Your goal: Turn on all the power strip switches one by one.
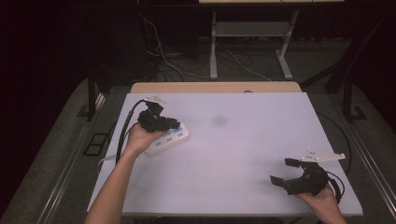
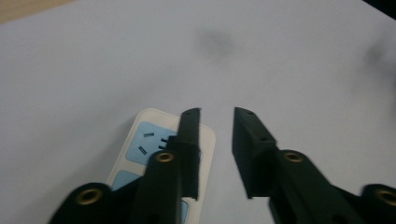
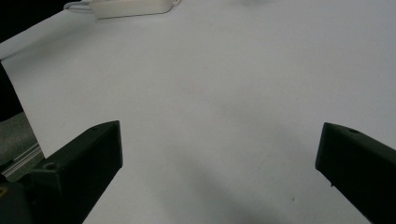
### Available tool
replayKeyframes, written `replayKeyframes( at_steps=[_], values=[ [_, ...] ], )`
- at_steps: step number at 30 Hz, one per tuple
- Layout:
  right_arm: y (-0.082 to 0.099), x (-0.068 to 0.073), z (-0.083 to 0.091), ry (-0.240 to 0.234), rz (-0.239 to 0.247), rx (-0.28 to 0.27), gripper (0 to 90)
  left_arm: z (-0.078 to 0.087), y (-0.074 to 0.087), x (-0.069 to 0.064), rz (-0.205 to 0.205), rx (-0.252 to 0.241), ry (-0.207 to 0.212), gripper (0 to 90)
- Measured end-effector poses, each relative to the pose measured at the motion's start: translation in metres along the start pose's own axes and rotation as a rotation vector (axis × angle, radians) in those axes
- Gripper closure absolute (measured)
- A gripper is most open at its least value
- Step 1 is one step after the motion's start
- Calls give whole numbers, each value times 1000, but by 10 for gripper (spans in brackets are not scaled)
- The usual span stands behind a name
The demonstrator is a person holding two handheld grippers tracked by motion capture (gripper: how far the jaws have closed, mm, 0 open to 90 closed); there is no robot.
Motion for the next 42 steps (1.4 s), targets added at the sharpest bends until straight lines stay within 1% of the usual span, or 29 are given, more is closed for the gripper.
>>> replayKeyframes(
  at_steps=[3,5,6,8,9,10,11,14,15,17,19,21,23,26,29,32,36,40,42],
  values=[
    [0,0,0,-2,-2,-2,6,11,-1,-3,37,-56,-23,408],
    [-1,1,1,-3,-1,-4,6,17,1,-3,65,-87,-34,285],
    [-1,1,1,-3,-1,-4,6,19,2,-4,74,-98,-32,227],
    [-1,0,1,-4,-3,-4,6,24,7,-6,82,-108,-37,110],
    [-1,0,1,-5,-3,-6,6,25,9,-7,87,-107,-43,75],
    [-1,0,1,-5,-4,-8,6,26,12,-9,88,-99,-49,18],
    [-1,0,1,-4,-5,-10,6,27,15,-11,88,-95,-56,0],
    [-2,1,1,-6,-5,-11,6,30,21,-18,84,-113,-71,0],
    [-2,1,1,-6,-5,-10,6,31,23,-20,84,-127,-70,0],
    [-2,1,1,-8,-5,-10,6,32,28,-25,81,-137,-71,0],
    [-1,1,1,-10,-5,-10,6,32,33,-28,76,-143,-93,0],
    [-1,2,1,-11,-7,-11,6,31,38,-33,75,-156,-79,0],
    [-1,2,1,-11,-7,-10,6,31,42,-37,67,-169,-77,0],
    [-1,2,1,-13,-7,-12,6,30,50,-41,70,-187,-81,0],
    [-1,2,1,-10,-7,-15,6,31,58,-48,58,-210,-93,0],
    [-1,2,3,-11,-10,-19,6,30,66,-57,47,-234,-78,0],
    [-1,3,3,-14,-9,-23,6,26,76,-68,37,-250,-64,0],
    [-1,3,4,-22,-14,-30,6,19,88,-79,22,-239,-46,0],
    [-2,3,4,-26,-16,-32,6,17,93,-82,20,-235,-45,0]
  ],
)
Point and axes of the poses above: each handheld gripper's, and its own axes: z roughly backward along the jaws, y roughly out of its underside, x roughly to its left, the point moved 8 cm from there along -z, roughly forward along the jaws, and after that the axes turned 12 degrees about x, right-handed, at the moved point
